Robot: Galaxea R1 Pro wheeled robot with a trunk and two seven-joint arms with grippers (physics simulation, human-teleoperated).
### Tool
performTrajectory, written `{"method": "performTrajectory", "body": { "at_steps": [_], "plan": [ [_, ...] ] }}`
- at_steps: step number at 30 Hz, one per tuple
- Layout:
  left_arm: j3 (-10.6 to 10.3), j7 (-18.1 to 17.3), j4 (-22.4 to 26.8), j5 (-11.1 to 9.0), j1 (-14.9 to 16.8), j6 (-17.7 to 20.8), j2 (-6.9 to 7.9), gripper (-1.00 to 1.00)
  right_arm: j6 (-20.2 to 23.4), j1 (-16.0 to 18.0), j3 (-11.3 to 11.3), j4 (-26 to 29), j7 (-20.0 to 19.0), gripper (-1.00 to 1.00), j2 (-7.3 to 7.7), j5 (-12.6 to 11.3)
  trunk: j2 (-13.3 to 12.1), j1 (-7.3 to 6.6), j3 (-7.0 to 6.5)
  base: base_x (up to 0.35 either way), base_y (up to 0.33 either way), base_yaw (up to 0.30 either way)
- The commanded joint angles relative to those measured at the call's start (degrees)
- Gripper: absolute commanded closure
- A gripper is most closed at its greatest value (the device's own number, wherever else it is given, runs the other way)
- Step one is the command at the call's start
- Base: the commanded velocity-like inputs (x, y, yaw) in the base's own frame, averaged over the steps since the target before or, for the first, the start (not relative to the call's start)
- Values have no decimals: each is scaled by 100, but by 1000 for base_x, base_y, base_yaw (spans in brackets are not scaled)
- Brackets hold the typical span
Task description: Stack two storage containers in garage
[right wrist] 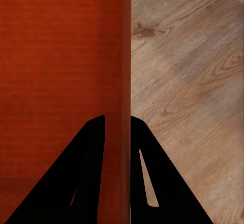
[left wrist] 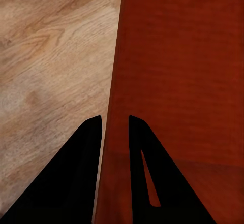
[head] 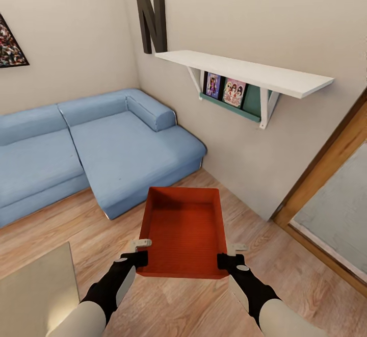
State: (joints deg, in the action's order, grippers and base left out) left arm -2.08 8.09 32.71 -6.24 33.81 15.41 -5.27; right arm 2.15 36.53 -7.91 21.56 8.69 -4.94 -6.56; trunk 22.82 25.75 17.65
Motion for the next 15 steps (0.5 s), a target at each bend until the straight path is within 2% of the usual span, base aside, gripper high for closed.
{"method": "performTrajectory", "body": {
  "at_steps": [1, 15],
  "plan": [
    [50, 96, 8, 57, 3, 50, 9, 100, 22, 3, 0, 24, 71, 100, 29, 30, 10, 3, 0, 0, 0, 0],
    [50, 96, 15, 56, 3, 49, 9, 100, 22, 3, 0, 24, 71, 100, 29, 25, 10, 3, -129, 0, 0, 0]
  ]
}}
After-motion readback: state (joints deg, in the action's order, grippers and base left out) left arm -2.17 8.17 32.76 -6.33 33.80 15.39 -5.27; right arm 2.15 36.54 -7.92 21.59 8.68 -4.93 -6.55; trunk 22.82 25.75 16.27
